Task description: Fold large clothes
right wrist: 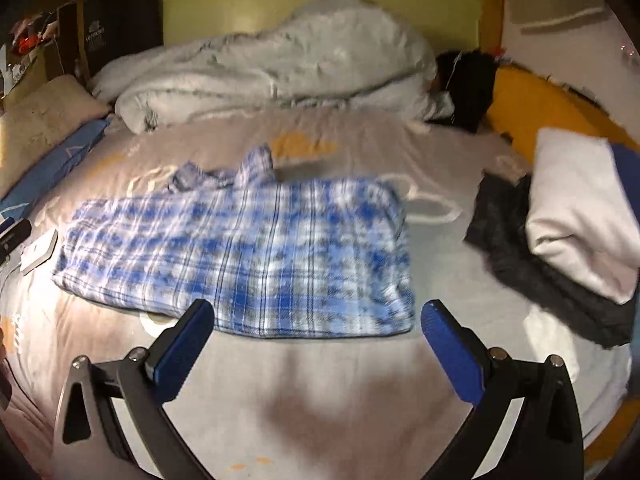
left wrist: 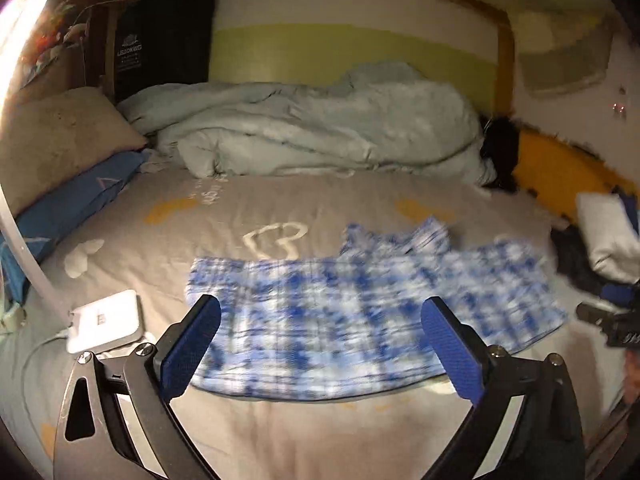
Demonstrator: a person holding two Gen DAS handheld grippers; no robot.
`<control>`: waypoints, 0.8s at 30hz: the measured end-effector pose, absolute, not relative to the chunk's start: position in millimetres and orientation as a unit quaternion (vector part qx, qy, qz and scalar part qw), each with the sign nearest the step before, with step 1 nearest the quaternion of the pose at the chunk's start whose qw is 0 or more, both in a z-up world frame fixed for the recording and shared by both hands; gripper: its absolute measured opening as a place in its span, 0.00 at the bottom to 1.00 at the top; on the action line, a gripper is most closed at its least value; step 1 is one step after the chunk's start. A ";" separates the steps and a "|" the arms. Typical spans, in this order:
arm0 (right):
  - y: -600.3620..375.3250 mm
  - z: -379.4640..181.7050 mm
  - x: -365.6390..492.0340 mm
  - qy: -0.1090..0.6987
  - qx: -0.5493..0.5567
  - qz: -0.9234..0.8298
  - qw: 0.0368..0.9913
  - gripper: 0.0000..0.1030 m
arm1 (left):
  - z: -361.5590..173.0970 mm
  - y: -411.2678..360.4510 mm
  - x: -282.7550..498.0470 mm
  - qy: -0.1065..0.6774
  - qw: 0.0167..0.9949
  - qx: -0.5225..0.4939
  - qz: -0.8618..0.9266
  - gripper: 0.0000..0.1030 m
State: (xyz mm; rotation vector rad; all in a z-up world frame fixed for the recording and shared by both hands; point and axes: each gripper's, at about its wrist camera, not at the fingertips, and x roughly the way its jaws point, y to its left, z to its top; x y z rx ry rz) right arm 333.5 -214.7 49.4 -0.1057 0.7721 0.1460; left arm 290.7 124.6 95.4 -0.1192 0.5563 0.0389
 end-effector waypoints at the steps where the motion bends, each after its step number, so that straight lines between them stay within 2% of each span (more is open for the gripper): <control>1: -214.3 52.4 331.8 0.370 -0.054 0.072 0.925 1.00 | 98.6 123.3 288.8 0.266 0.962 -0.059 0.015 0.97; 11: -224.7 61.7 333.1 0.359 -0.032 0.070 0.930 1.00 | 98.6 108.4 284.6 0.257 0.966 -0.010 0.004 0.99; 24: -239.7 49.7 350.1 0.382 0.002 0.051 0.923 1.00 | 81.6 116.9 309.4 0.301 0.953 -0.038 0.004 1.00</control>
